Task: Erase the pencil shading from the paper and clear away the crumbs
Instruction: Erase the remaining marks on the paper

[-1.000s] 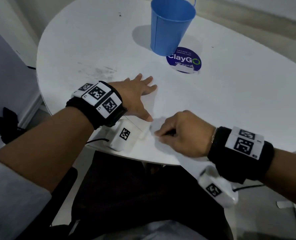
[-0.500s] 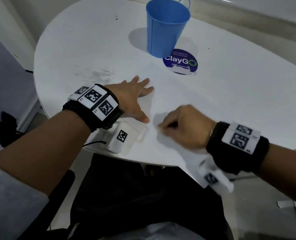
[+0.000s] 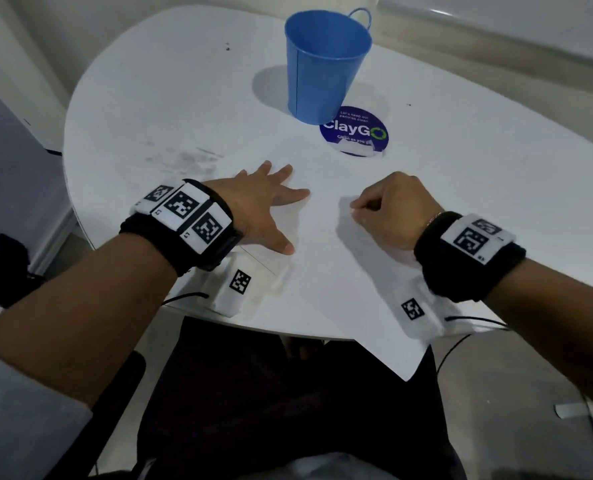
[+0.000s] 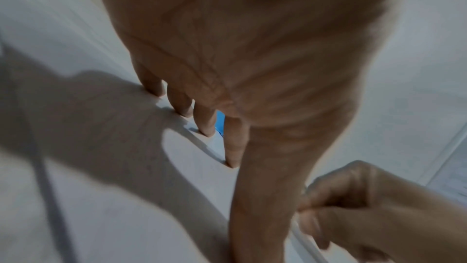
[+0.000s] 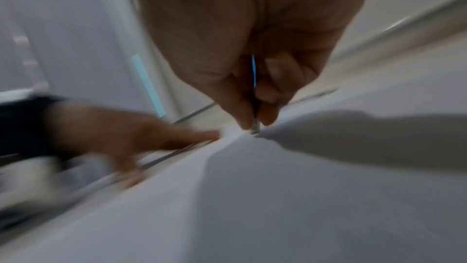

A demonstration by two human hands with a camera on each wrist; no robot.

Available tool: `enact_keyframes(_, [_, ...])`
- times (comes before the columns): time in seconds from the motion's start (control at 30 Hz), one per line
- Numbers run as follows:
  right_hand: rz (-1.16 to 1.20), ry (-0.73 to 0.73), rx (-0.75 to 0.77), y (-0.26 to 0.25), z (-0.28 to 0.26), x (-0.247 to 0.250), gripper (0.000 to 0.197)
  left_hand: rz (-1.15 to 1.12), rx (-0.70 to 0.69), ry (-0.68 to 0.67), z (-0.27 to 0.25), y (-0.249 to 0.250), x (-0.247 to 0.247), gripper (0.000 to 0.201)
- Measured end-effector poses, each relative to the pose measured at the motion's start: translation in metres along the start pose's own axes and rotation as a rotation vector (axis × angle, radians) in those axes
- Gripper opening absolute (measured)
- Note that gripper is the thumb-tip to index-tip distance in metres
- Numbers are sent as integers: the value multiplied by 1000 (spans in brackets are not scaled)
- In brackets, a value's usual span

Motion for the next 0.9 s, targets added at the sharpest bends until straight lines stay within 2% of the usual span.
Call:
enact_keyframes(0.1, [-79, -340, 230, -39, -29, -43, 14, 4, 8, -5, -2, 1, 1, 98])
enact_keyframes(0.13, [-95, -345, 235, -40, -25, -39, 14, 5, 8, -5, -2, 1, 1, 99])
enact_keyframes(0.23, [-37, -1, 43, -12, 13, 2, 16, 18, -1, -15, 0, 0, 1, 98])
enact_keyframes(0.27, [-38, 36, 35, -13, 14, 4, 17, 23, -6, -18, 1, 0, 1, 98])
enact_keyframes(0.3, [-49, -20, 96, -22, 8, -6, 16, 22, -9, -17, 2, -1, 1, 99])
enact_keyframes(0.37, [-82, -296, 266, -45, -15, -40, 14, 16, -7, -18, 4, -3, 0, 100])
enact_keyframes(0.4, [-70, -366, 260, -45, -18, -44, 13, 18, -3, -21, 5, -5, -1, 100])
enact_keyframes(0.43, [-55, -324, 210, -37, -7, -36, 12, 25, -2, -22, 7, -5, -1, 101])
enact_keyframes(0.53, [-7, 52, -19, -6, 24, 9, 13, 36, -5, -26, 7, -4, -1, 100])
enact_keyframes(0.57, [-23, 43, 5, -11, 21, 6, 13, 29, -6, -24, 6, -5, -1, 99])
enact_keyframes(0.6, [-46, -52, 96, -25, 12, -9, 13, 21, -7, -25, 7, -5, -1, 99])
enact_keyframes(0.63, [-87, -214, 219, -45, -5, -30, 14, 19, -12, -26, 8, -6, -1, 100])
enact_keyframes(0.67, [-98, -375, 288, -56, -22, -47, 14, 24, -21, -29, 9, -7, -2, 100])
enact_keyframes(0.7, [-122, -438, 303, -57, -26, -50, 14, 37, -30, -31, 9, -7, -3, 100])
enact_keyframes(0.73, [-138, -386, 272, -50, -13, -40, 13, 50, -33, -36, 9, -7, -3, 97])
enact_keyframes(0.83, [-133, 4, 28, -18, 28, 8, 16, 97, -36, -34, 8, -4, -1, 79])
enact_keyframes(0.87, [-142, 29, 42, -21, 24, 6, 17, 106, -42, -33, 9, -2, -1, 72])
enact_keyframes(0.9, [-161, -35, 128, -33, 15, -8, 17, 104, -52, -31, 11, -1, 1, 67])
Point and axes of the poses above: each hand's wrist, its own z-axis towards the middle knuckle, its own x-axis out of the back of the hand, y = z × x, the point moved 7 cm from there along z, towards the middle knuckle, and after that the axes turned 6 degrees about -y, right-handed, at the moved point
